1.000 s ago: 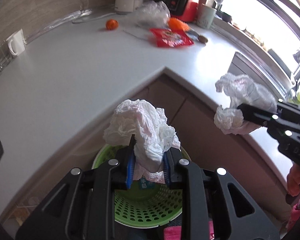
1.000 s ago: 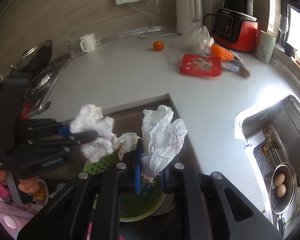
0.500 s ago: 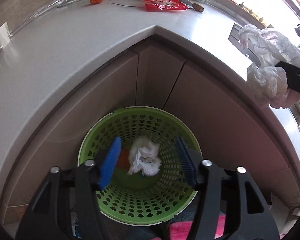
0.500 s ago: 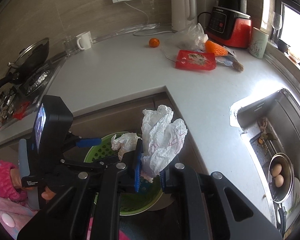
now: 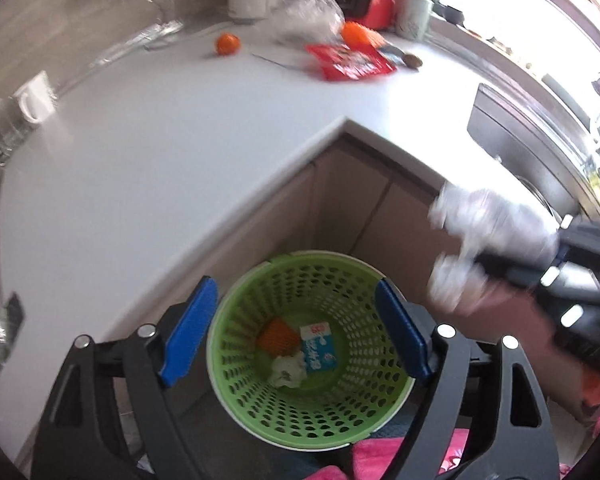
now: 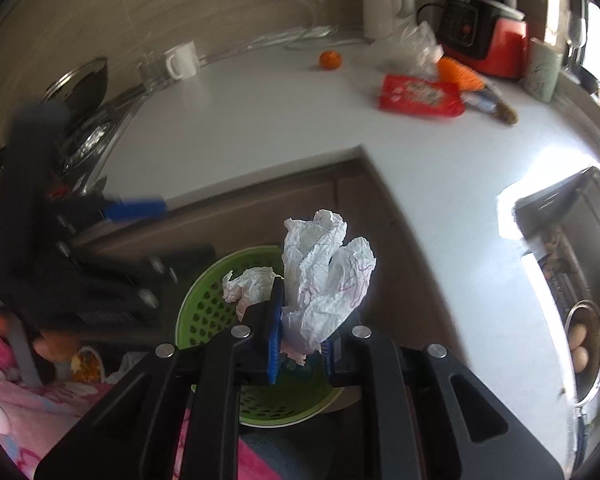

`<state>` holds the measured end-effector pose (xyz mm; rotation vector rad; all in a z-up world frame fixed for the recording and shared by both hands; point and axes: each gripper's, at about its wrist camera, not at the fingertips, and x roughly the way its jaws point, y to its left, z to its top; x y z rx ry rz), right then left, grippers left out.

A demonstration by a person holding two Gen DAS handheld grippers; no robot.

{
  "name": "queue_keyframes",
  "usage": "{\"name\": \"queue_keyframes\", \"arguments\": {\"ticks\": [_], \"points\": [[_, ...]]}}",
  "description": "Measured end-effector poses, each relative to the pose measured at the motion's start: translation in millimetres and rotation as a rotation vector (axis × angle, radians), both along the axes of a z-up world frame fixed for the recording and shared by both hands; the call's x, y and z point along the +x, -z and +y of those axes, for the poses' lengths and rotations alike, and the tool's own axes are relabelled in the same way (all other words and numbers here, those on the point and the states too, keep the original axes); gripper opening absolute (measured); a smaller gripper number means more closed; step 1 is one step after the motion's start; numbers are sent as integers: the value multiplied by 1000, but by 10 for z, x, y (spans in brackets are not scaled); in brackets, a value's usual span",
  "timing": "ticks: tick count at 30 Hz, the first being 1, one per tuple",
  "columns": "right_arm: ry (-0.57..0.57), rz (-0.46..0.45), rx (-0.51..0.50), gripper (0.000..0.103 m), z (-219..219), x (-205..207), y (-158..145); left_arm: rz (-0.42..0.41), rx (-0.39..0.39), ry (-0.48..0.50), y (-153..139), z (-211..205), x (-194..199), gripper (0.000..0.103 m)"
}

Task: Collect trash
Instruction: 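Lower both tissues over the green basket and open both tools, then grasp the tangerine with the left tool while the right tool grasps the orange foam net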

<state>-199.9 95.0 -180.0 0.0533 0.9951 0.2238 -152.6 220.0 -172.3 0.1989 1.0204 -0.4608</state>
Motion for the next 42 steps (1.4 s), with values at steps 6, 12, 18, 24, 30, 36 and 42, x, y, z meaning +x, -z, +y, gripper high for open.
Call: {"name": "queue_keyframes", "arguments": {"ticks": [6, 12, 18, 24, 30, 36, 42], "points": [[-26, 46, 29, 17, 153, 21, 298, -27, -8, -57, -163, 164, 84, 82], [-50, 91, 25, 25, 276, 76, 529, -50, 7, -89, -218, 252, 84, 83], [-40, 90, 19, 58, 296, 110, 494, -64, -1, -113, -282, 299, 125, 84], [-7, 48, 4, 58, 125, 164, 275, -73, -12, -114, -348, 242, 205, 84], [45, -40, -28, 68, -160, 355, -64, -99, -44, -117, -488, 106, 433, 89], [96, -105, -40, 69, -588, 738, -311, -129, -54, -137, -593, -99, 861, 89], [120, -142, -56, 70, -1056, 1229, -438, -147, -73, -184, -613, -307, 1478, 89]]}}
